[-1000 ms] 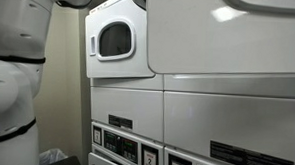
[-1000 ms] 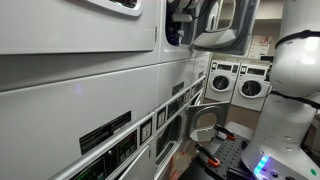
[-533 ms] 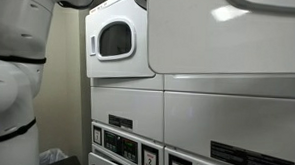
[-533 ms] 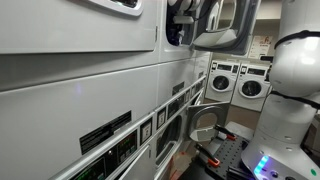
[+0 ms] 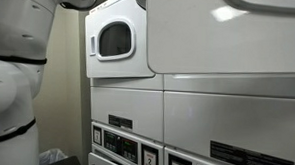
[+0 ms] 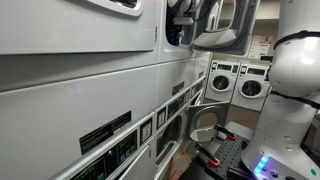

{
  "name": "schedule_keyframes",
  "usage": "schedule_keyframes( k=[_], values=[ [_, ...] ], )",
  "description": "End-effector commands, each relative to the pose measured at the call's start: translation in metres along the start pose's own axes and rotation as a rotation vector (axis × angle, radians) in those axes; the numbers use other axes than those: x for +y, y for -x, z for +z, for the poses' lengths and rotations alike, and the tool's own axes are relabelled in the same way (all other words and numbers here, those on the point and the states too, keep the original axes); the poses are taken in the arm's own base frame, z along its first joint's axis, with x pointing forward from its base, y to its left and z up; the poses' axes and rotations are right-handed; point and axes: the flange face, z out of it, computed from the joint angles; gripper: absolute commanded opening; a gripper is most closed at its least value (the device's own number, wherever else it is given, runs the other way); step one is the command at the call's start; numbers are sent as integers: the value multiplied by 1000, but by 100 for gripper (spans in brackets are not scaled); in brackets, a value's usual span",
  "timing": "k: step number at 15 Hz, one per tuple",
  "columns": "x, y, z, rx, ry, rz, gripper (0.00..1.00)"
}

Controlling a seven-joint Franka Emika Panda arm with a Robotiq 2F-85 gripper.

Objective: Remove the cloth from the dryer

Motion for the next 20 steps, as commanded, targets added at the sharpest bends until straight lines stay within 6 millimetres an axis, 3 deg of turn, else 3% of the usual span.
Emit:
schedule_keyframes(
  k=[1,5,14,15,17,20],
  values=[
    [3,-4,4,0,6,2,100],
    [12,-9,23,8,1,5,100],
    [19,-43,47,118,-49,30,100],
    [20,-44,50,120,-55,30,75],
    [22,-45,55,124,-66,33,68],
    [27,-48,59,133,-77,43,42]
  ],
)
